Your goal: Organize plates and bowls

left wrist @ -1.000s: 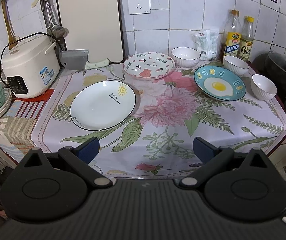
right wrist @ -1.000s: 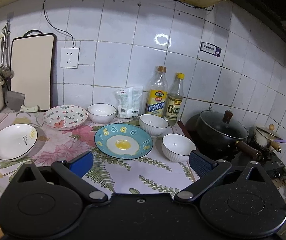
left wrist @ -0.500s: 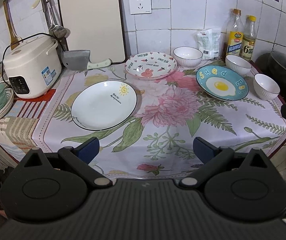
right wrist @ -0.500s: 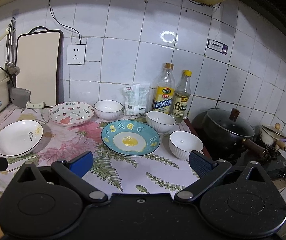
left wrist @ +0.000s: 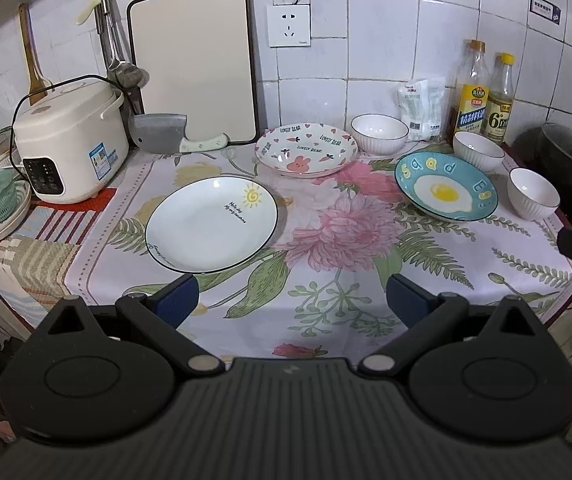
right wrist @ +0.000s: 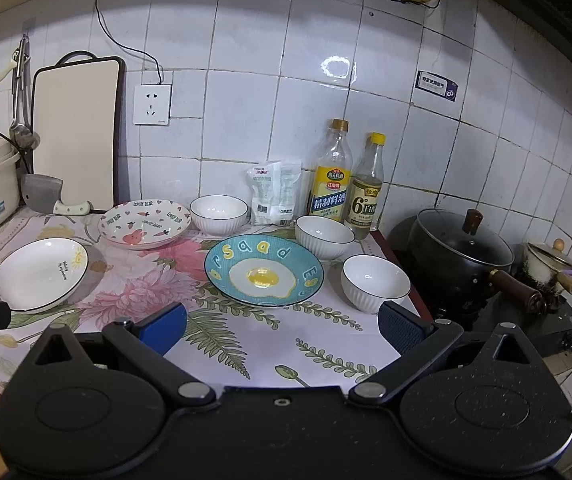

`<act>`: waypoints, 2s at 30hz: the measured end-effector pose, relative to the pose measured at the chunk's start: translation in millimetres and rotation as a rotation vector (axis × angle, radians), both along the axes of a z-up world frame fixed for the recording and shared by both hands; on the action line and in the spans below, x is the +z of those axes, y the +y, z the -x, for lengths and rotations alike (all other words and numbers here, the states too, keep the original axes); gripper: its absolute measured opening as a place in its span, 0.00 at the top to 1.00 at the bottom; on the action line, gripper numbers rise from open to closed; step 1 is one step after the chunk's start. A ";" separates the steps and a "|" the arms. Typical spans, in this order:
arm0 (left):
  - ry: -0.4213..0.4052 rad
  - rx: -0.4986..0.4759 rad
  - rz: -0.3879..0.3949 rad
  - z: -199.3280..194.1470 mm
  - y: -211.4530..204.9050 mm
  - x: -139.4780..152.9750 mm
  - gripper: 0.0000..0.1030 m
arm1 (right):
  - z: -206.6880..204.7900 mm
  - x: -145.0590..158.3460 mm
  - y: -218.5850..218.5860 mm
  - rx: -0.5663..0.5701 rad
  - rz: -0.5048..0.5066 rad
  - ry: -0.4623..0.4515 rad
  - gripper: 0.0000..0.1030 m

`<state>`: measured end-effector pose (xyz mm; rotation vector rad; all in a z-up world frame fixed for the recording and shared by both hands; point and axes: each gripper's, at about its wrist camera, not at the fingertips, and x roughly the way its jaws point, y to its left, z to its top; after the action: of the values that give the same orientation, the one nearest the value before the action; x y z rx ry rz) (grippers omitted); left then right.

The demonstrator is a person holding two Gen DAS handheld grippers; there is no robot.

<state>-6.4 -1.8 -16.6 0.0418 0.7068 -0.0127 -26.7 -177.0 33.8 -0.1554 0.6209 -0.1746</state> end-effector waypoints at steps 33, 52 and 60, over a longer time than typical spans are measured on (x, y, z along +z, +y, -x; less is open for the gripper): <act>-0.015 0.009 0.013 -3.2 18.5 3.0 0.01 | -4.7 -8.1 0.2 0.052 -0.066 -0.001 0.00; -0.042 0.195 0.121 -76.0 138.2 -36.8 0.01 | -101.5 -70.4 67.8 0.475 -0.311 0.016 0.00; 0.070 0.196 0.154 -134.6 166.4 -81.9 0.04 | -156.7 -122.3 121.0 0.599 -0.394 0.104 0.01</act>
<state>128.2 164.6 -98.5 -0.1768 0.7751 0.1197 129.9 -56.0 -88.6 0.0355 0.6752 0.5358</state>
